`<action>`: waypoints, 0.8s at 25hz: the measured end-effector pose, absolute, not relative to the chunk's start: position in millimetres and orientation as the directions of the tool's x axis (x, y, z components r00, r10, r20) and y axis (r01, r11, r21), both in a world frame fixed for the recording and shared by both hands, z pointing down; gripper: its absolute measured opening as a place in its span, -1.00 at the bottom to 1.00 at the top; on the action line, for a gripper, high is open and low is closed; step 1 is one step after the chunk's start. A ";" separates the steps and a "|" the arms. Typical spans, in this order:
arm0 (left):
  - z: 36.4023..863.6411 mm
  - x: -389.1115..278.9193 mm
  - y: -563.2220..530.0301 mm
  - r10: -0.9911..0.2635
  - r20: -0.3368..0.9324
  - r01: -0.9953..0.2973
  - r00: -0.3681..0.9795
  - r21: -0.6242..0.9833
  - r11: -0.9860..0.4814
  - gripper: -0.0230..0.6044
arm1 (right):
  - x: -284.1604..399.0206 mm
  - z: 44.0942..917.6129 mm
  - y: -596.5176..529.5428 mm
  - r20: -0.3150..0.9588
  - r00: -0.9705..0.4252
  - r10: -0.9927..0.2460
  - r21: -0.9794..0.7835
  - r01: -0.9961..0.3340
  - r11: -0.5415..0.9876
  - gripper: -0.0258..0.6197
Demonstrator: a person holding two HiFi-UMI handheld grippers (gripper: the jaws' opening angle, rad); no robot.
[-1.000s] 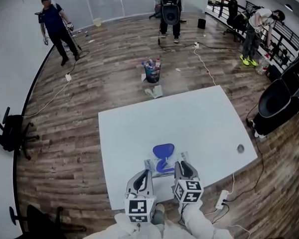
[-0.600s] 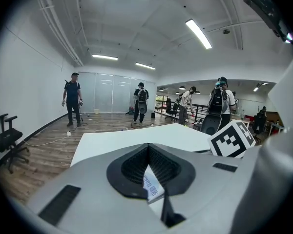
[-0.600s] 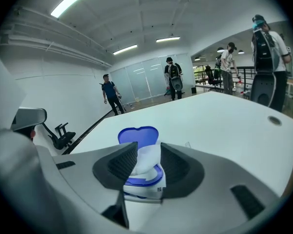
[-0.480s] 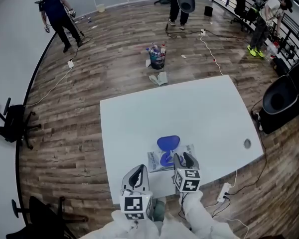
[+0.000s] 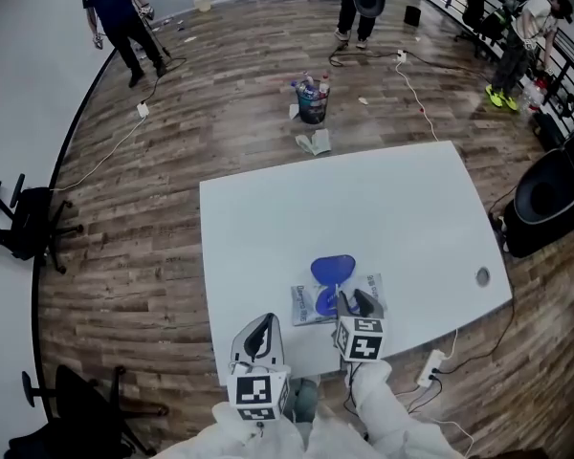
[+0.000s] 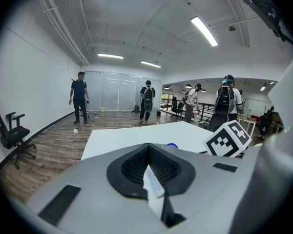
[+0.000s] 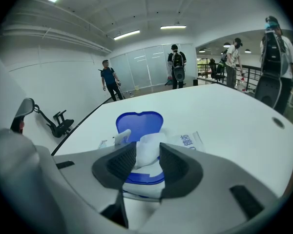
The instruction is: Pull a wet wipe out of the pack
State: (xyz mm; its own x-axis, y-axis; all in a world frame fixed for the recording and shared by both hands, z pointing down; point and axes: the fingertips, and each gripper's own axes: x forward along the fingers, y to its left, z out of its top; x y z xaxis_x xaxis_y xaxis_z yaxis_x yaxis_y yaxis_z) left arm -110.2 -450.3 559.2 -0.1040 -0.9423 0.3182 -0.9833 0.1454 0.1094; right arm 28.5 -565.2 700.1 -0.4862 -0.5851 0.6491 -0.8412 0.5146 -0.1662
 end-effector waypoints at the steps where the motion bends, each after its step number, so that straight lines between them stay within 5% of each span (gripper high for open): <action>1: 559.6 -110.2 -449.7 -0.942 0.320 -0.983 -0.103 0.111 0.146 -0.90 | 27.7 700.2 -565.0 0.652 -0.485 -0.583 -0.164 -0.841 0.516 -0.45; 20: 563.2 -110.7 -442.2 -0.937 0.329 -0.979 -0.117 0.120 0.164 -0.90 | 24.5 711.1 -563.6 0.699 -0.440 -0.564 -0.090 -0.837 0.540 -0.55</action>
